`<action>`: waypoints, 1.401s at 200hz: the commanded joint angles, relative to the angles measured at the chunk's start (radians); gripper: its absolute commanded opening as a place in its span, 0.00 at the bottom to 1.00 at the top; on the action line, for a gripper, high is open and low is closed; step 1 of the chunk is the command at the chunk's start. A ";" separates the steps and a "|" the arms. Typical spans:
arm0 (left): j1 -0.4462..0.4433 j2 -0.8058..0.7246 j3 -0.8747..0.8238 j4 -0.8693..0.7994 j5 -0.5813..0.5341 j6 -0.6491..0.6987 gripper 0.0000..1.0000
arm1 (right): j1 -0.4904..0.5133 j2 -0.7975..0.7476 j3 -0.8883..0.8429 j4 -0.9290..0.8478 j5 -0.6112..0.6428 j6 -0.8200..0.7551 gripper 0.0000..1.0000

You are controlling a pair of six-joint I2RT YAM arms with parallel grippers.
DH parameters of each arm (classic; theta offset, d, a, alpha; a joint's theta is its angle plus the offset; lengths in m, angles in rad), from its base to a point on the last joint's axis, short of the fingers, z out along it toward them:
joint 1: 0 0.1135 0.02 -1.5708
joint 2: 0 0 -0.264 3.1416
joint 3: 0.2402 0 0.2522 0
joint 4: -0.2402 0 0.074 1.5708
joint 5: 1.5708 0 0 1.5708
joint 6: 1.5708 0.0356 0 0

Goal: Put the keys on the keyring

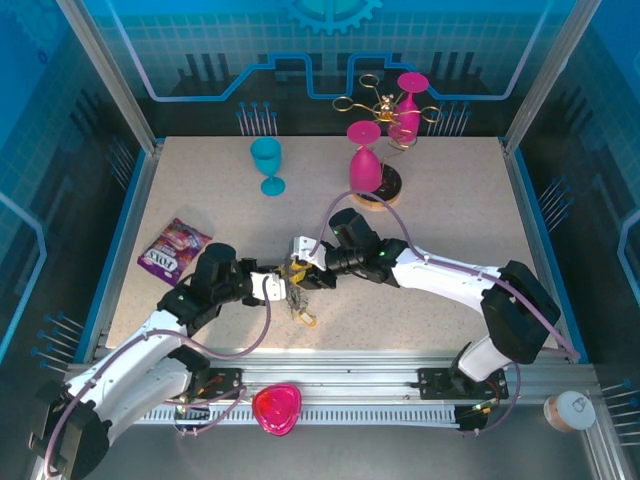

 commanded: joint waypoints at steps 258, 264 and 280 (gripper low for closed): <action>-0.032 -0.015 0.015 0.061 -0.034 -0.010 0.00 | -0.036 0.014 -0.027 0.016 0.035 0.223 0.00; -0.032 -0.016 0.016 0.062 -0.033 -0.010 0.00 | -0.036 0.018 -0.024 0.022 0.032 0.227 0.00; -0.035 -0.014 0.016 0.067 -0.029 -0.015 0.00 | -0.038 0.029 -0.018 0.040 0.023 0.240 0.00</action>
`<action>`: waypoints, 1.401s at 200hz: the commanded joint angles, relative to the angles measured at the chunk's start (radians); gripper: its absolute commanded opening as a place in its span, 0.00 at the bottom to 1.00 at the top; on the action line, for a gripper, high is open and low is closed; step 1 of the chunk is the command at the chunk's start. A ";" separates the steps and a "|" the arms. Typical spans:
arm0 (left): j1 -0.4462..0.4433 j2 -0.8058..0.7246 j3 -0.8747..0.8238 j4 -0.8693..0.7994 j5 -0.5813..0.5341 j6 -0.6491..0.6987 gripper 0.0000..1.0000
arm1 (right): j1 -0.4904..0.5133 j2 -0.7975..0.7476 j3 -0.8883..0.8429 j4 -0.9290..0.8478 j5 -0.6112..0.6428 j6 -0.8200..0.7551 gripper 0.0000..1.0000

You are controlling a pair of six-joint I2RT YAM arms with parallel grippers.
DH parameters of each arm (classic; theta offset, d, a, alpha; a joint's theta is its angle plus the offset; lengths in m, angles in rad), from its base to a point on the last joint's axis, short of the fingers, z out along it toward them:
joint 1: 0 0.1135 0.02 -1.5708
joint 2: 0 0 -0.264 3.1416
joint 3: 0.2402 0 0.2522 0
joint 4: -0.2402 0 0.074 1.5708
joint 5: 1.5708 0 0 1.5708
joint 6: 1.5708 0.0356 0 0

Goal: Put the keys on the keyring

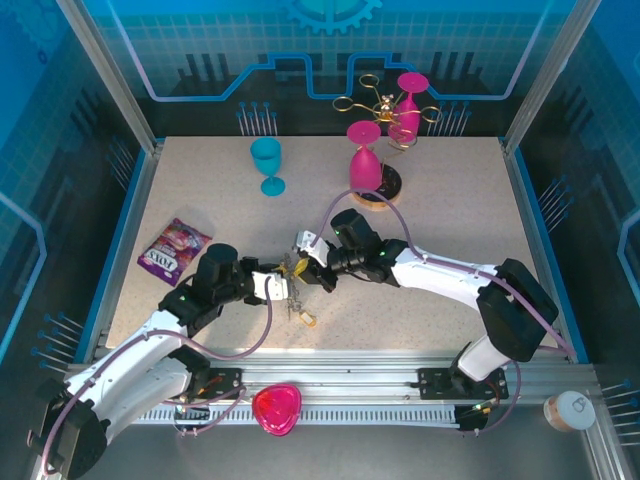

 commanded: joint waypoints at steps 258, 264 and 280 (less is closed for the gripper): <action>-0.007 0.055 -0.014 0.353 0.341 -0.573 0.00 | -0.082 -0.173 -0.101 0.102 -0.216 -0.251 0.31; -0.006 0.056 -0.014 0.355 0.343 -0.574 0.00 | -0.081 -0.170 -0.102 0.103 -0.218 -0.252 0.28; -0.007 0.058 -0.014 0.368 0.352 -0.580 0.00 | -0.079 -0.168 -0.101 0.107 -0.217 -0.254 0.23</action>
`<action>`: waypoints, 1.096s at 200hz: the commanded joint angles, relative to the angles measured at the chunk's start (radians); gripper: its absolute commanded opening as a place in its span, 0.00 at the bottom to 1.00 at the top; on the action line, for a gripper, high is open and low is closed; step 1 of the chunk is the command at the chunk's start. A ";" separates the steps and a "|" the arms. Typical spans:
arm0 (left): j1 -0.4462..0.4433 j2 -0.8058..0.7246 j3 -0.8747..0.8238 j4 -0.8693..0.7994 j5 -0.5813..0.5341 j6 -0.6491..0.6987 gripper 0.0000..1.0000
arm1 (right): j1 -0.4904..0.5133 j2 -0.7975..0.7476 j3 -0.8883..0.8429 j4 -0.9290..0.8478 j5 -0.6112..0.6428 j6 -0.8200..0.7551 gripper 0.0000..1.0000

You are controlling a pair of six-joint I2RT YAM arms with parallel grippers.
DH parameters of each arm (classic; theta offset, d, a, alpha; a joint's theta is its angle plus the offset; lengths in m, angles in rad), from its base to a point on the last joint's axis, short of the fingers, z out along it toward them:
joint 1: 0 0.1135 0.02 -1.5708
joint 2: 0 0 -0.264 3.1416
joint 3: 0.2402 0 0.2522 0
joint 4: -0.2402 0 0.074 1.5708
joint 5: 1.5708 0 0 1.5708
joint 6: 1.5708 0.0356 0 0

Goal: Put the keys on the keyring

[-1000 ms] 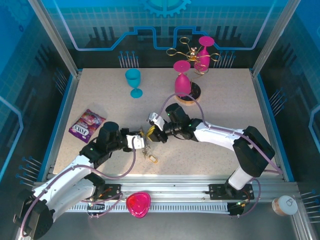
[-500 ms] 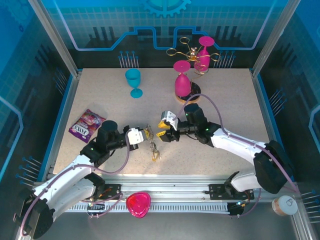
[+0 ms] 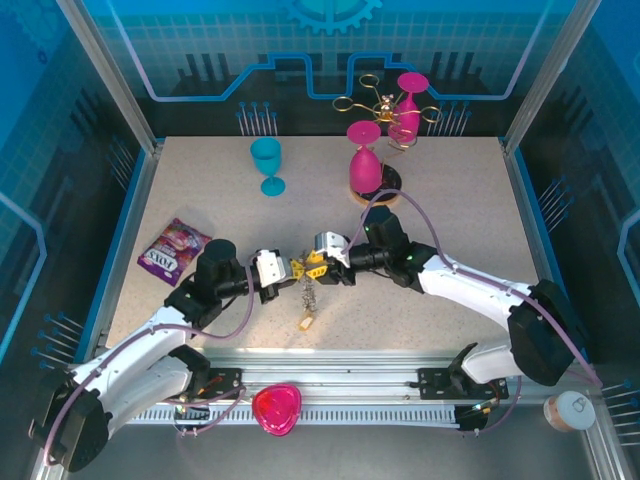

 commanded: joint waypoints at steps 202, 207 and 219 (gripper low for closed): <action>0.002 0.098 0.188 -0.268 -0.023 0.145 0.21 | 0.094 0.121 0.420 -0.673 0.282 -0.291 0.00; 0.002 0.099 0.190 -0.269 -0.021 0.146 0.20 | 0.099 0.127 0.430 -0.681 0.287 -0.295 0.00; 0.000 0.102 0.196 -0.270 -0.016 0.146 0.17 | 0.113 0.139 0.452 -0.703 0.296 -0.306 0.00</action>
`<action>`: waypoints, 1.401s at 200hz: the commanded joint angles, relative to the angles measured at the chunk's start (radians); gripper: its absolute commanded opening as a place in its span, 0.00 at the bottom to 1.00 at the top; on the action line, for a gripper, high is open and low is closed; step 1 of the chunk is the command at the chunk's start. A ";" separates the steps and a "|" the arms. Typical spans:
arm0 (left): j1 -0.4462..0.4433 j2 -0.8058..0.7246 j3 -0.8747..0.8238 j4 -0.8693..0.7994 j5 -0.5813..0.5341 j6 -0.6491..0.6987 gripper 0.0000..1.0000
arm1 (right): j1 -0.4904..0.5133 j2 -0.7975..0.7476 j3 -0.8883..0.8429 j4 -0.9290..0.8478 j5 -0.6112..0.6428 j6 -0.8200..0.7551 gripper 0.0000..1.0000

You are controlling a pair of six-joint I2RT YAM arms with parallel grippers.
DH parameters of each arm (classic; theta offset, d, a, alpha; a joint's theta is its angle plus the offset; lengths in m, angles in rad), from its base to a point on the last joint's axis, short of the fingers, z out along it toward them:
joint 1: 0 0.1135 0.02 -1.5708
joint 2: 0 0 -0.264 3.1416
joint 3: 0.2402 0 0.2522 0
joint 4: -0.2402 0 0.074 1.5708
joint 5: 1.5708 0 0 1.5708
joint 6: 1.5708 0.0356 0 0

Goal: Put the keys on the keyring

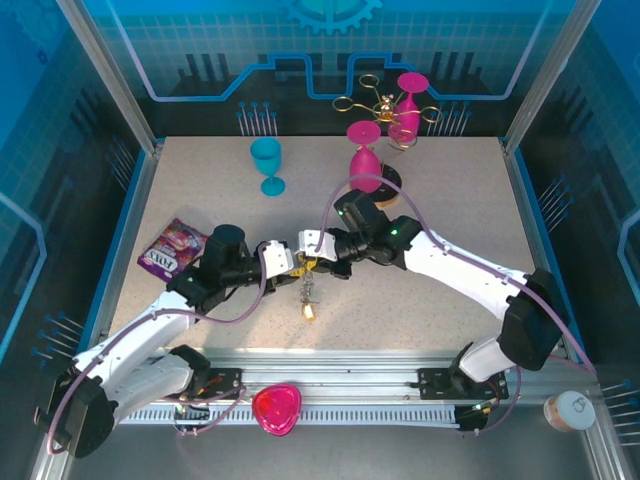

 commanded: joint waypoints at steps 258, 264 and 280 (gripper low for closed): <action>-0.005 -0.058 -0.079 0.278 0.186 -0.122 0.00 | -0.144 -0.229 -0.373 0.468 -0.310 0.327 0.34; -0.005 -0.057 -0.078 0.280 0.187 -0.122 0.00 | -0.144 -0.227 -0.372 0.468 -0.308 0.327 0.34; -0.006 -0.055 -0.078 0.283 0.191 -0.122 0.00 | -0.144 -0.229 -0.370 0.477 -0.299 0.330 0.35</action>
